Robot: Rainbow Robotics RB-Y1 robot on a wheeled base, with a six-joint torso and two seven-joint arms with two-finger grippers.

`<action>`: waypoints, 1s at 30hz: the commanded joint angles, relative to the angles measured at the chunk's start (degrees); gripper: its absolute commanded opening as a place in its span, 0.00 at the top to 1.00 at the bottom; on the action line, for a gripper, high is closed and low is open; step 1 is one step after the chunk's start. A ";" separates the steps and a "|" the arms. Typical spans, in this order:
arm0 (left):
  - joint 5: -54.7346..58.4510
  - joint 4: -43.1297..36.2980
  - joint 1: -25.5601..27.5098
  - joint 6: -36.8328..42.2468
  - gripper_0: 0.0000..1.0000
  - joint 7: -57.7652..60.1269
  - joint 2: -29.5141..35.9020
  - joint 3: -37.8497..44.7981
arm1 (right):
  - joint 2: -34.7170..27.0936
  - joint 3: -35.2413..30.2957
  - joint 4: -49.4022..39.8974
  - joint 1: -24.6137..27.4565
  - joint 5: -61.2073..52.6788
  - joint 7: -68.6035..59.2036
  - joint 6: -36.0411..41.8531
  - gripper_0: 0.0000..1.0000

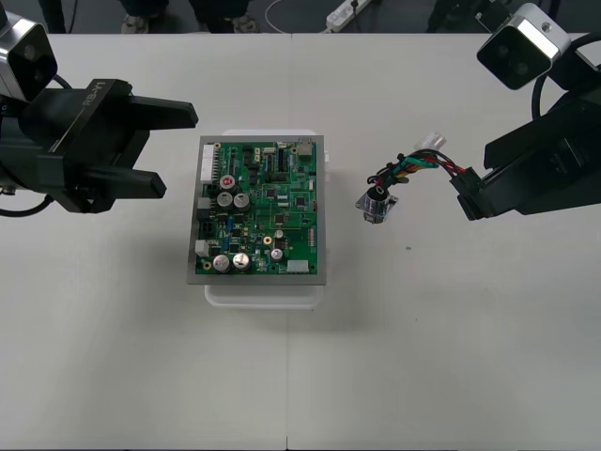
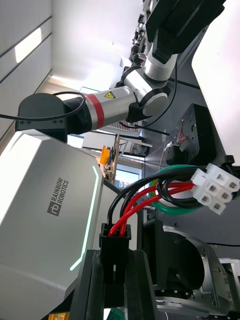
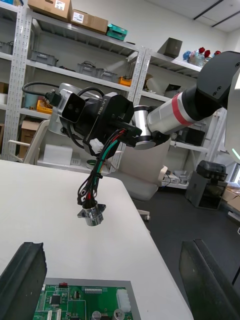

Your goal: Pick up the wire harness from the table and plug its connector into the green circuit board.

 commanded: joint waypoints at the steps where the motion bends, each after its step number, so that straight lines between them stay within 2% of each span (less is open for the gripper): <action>1: 0.90 -1.98 0.67 -1.91 0.22 -0.18 1.15 0.83 | 0.28 0.69 0.44 -1.12 -0.02 -0.27 -0.19 1.00; 17: 0.99 -1.98 0.93 -1.91 0.23 0.08 1.15 0.83 | 0.10 4.30 0.53 -1.47 -0.20 -0.27 -0.19 1.00; 30: 0.90 -3.29 1.02 -1.91 0.23 0.26 1.06 0.83 | -0.16 12.12 1.67 -6.22 -1.96 -0.27 -0.19 1.00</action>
